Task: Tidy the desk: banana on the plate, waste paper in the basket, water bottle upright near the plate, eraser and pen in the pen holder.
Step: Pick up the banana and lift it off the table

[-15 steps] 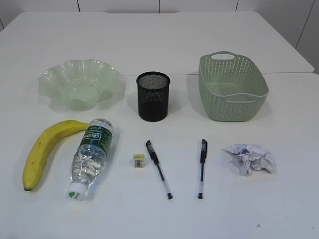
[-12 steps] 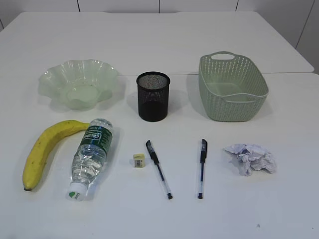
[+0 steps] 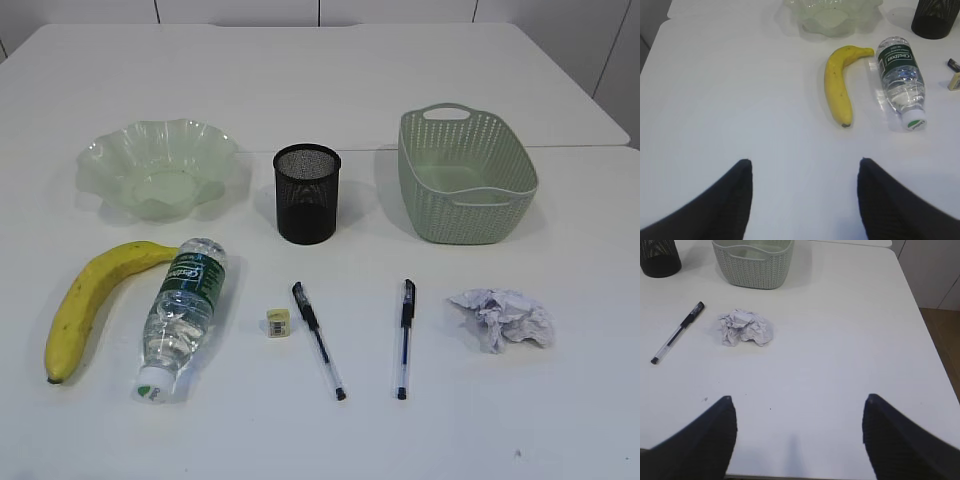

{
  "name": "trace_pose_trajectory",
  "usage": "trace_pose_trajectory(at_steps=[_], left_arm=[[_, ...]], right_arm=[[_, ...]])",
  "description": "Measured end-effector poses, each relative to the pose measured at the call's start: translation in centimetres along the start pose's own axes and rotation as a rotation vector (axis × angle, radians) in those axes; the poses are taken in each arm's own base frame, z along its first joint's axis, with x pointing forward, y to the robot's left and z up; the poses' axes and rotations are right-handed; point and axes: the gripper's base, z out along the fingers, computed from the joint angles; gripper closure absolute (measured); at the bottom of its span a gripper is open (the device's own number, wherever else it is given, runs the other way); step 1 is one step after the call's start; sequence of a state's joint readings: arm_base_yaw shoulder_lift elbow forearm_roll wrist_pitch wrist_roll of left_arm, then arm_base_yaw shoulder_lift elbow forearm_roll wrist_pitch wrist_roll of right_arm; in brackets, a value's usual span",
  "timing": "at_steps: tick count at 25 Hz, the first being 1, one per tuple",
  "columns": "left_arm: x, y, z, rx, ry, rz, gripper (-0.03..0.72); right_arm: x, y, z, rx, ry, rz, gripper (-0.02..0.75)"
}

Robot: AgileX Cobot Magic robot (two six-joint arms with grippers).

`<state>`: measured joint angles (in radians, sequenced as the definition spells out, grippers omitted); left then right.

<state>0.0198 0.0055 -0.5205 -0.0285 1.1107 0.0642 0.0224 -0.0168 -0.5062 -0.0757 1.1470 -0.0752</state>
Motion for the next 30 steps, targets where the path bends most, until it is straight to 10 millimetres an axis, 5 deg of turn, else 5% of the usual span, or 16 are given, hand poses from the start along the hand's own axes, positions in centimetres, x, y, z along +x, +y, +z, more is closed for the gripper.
trace_pose_trajectory(at_steps=[30], left_arm=[[0.0, 0.0, 0.0, 0.0, 0.0, 0.0, 0.223]], right_arm=[[-0.01, 0.0, 0.0, 0.0, -0.001, 0.0, 0.153]])
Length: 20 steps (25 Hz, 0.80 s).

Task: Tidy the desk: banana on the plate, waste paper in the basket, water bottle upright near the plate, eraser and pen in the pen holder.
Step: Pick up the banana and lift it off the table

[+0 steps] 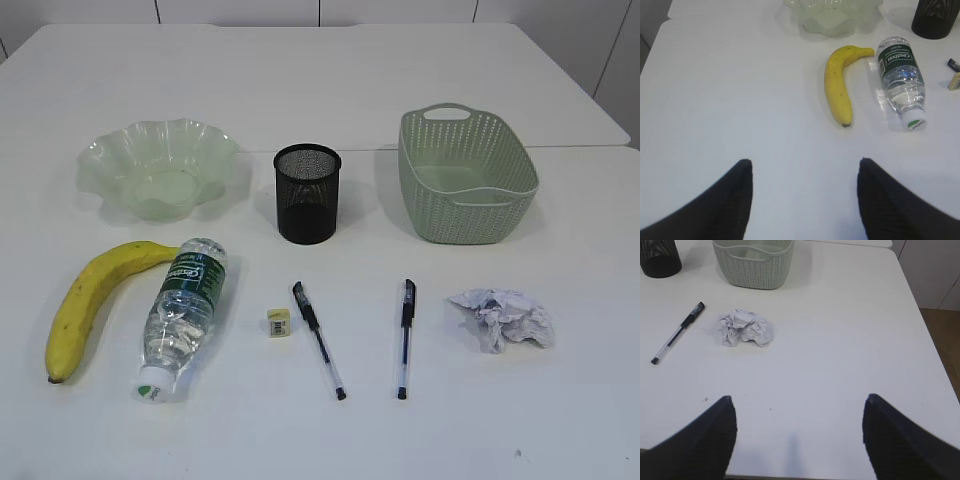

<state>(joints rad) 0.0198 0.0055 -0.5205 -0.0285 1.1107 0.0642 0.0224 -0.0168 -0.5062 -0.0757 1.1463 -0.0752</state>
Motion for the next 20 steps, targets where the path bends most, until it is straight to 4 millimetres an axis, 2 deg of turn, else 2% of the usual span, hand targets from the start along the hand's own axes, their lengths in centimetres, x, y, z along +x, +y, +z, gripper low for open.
trace_pose_trajectory(at_steps=[14, 17, 20], left_arm=[[0.0, -0.1, 0.0, 0.006, 0.0, -0.003, 0.223], [-0.7, -0.1, -0.2, 0.018, -0.011, -0.009, 0.223], [-2.0, -0.1, 0.1, 0.025, 0.021, -0.015, 0.223]], right_arm=[[-0.2, 0.5, -0.1, -0.056, -0.02, 0.053, 0.153], [-0.9, 0.7, -0.2, -0.09, -0.045, 0.071, 0.152], [-2.1, 1.0, 0.6, -0.124, -0.024, 0.089, 0.152]])
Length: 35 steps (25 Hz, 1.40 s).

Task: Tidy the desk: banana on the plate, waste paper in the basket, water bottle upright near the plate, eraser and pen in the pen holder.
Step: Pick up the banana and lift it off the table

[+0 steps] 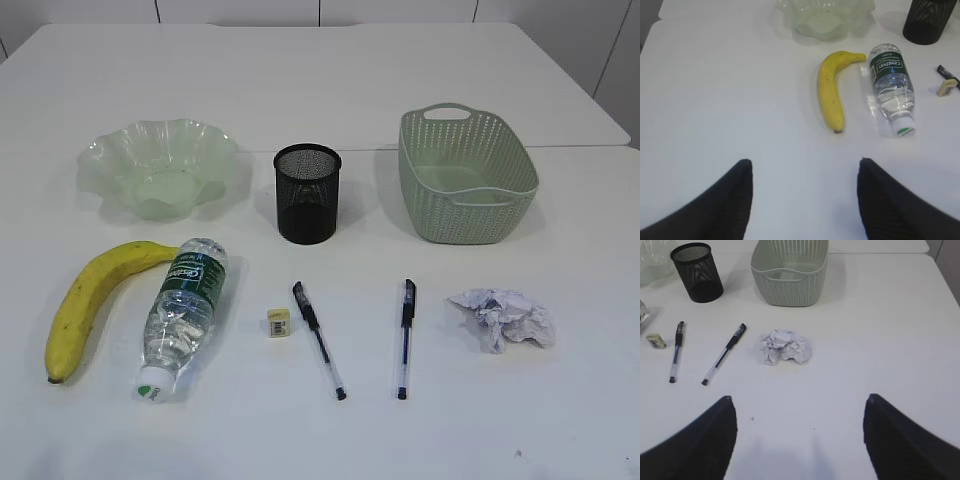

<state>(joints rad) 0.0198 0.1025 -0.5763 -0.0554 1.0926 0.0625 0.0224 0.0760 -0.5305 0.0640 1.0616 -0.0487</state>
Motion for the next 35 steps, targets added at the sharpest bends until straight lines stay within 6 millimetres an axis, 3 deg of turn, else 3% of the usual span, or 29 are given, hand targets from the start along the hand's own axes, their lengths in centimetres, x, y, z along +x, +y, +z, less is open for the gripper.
trace_pose_trajectory(at_steps=[10, 16, 21, 28, 35], left_arm=[[-3.9, -0.1, 4.4, 0.053, 0.155, -0.052, 0.223], [-5.9, 0.1, 8.4, 0.062, 0.215, -0.09, 0.223], [-9.0, 0.2, 11.6, 0.072, 0.293, -0.116, 0.223], [-13.8, 0.7, 18.3, 0.075, 0.438, -0.125, 0.223], [-15.2, 1.1, 27.0, 0.087, 0.659, -0.134, 0.223]], right_arm=[[-6.6, -0.2, 3.1, -0.012, 0.039, 0.006, 0.152], [-10.3, -0.4, 5.6, -0.01, 0.097, 0.011, 0.152], [-13.0, -0.6, 8.3, -0.015, 0.16, 0.019, 0.152], [-14.2, -0.3, 11.3, -0.065, 0.237, 0.078, 0.152], [-14.0, -0.1, 12.0, -0.083, 0.283, 0.092, 0.152]])
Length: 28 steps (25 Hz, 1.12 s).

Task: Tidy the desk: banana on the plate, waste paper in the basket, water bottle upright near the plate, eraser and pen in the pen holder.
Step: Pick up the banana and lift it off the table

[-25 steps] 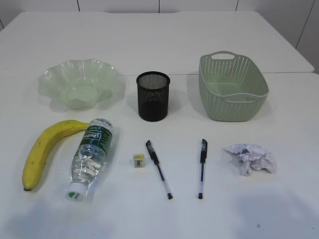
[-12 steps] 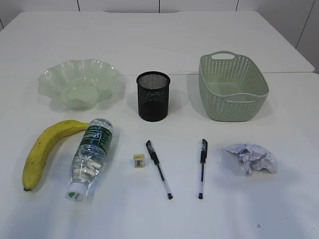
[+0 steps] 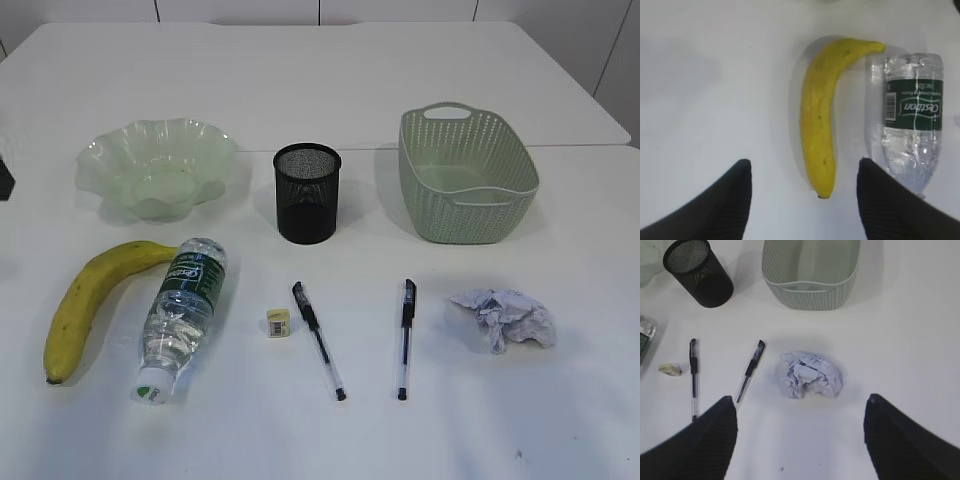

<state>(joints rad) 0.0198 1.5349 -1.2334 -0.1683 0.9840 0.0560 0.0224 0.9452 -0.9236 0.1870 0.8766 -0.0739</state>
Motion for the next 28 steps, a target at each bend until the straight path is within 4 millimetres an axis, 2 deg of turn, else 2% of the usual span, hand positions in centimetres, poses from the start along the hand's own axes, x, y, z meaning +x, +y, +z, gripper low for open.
trace_pose_trajectory(at_steps=[4, 7, 10, 20, 28], left_arm=[[-1.1, -0.6, 4.0, 0.003, 0.098, 0.023, 0.223], [-1.2, -2.3, 6.8, -0.016, 0.129, 0.102, 0.223], [-1.3, -3.7, 8.7, -0.051, 0.108, 0.131, 0.223], [-1.0, -3.6, 13.4, -0.086, 0.171, 0.111, 0.223], [-0.7, -3.3, 16.0, -0.091, 0.202, 0.107, 0.223]], right_arm=[[0.0, 0.0, 0.0, -0.004, 0.002, 0.001, 0.153], [0.0, 0.1, 0.0, -0.006, 0.002, 0.003, 0.153], [0.0, 0.1, 0.0, -0.007, 0.002, 0.004, 0.152], [0.0, 0.1, 0.0, -0.009, 0.005, 0.003, 0.152], [0.1, 0.1, 0.0, -0.009, 0.008, 0.003, 0.152]])
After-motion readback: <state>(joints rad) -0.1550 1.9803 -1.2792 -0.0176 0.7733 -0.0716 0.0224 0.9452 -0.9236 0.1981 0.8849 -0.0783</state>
